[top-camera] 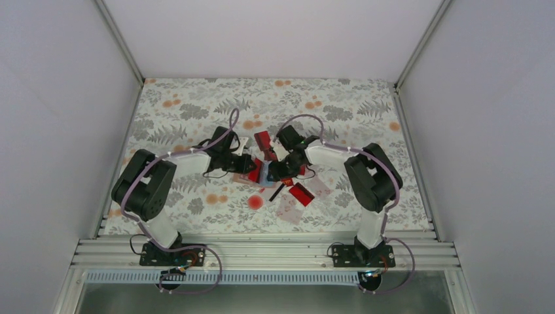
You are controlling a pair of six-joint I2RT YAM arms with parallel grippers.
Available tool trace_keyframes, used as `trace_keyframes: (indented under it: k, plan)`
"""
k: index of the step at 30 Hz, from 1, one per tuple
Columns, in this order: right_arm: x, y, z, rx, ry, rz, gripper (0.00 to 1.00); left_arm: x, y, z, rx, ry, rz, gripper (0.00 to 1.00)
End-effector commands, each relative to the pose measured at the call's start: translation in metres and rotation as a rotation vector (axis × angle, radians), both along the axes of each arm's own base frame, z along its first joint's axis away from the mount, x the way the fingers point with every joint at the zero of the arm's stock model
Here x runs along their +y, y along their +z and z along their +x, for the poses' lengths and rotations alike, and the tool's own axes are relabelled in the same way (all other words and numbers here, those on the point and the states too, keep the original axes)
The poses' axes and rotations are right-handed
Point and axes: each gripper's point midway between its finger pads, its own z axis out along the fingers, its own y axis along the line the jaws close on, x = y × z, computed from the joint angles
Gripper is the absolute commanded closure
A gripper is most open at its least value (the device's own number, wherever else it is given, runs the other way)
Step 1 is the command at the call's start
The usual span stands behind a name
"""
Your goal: Put the credit cards into the card holder
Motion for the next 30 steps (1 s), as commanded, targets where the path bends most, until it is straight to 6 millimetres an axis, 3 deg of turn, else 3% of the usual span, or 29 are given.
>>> trace_keyframes:
  k: [1, 4, 6, 11, 13, 19, 23, 30]
  plan:
    - [-0.118, -0.040, -0.041, 0.084, -0.058, -0.548, 0.52, 0.010, -0.003, -0.006, 0.000, -0.010, 0.090, 0.98]
    - [-0.128, -0.018, -0.039, 0.053, -0.085, -0.573, 0.50, 0.009, -0.001, -0.004, 0.000, -0.010, 0.088, 0.98]
    - [-0.119, -0.005, -0.034, 0.032, -0.090, -0.520, 0.50, 0.008, 0.000, -0.003, -0.002, -0.009, 0.083, 0.97]
    - [-0.048, 0.037, -0.015, 0.000, -0.041, -0.154, 0.53, 0.002, 0.003, -0.003, 0.004, -0.019, 0.049, 0.98]
    - [-0.032, 0.047, -0.009, 0.011, -0.049, -0.092, 0.55, 0.000, 0.004, -0.002, 0.007, -0.024, 0.039, 0.98]
    - [-0.035, 0.058, 0.009, -0.030, -0.138, -0.102, 0.66, -0.014, 0.042, 0.007, -0.067, -0.055, -0.043, 0.98]
    - [-0.025, 0.053, 0.009, -0.024, -0.158, -0.012, 0.73, -0.027, 0.059, 0.011, -0.093, -0.096, -0.119, 0.98]
    - [-0.043, 0.011, 0.000, 0.046, -0.200, -0.026, 0.77, -0.042, 0.044, 0.018, -0.055, -0.103, -0.211, 0.97]
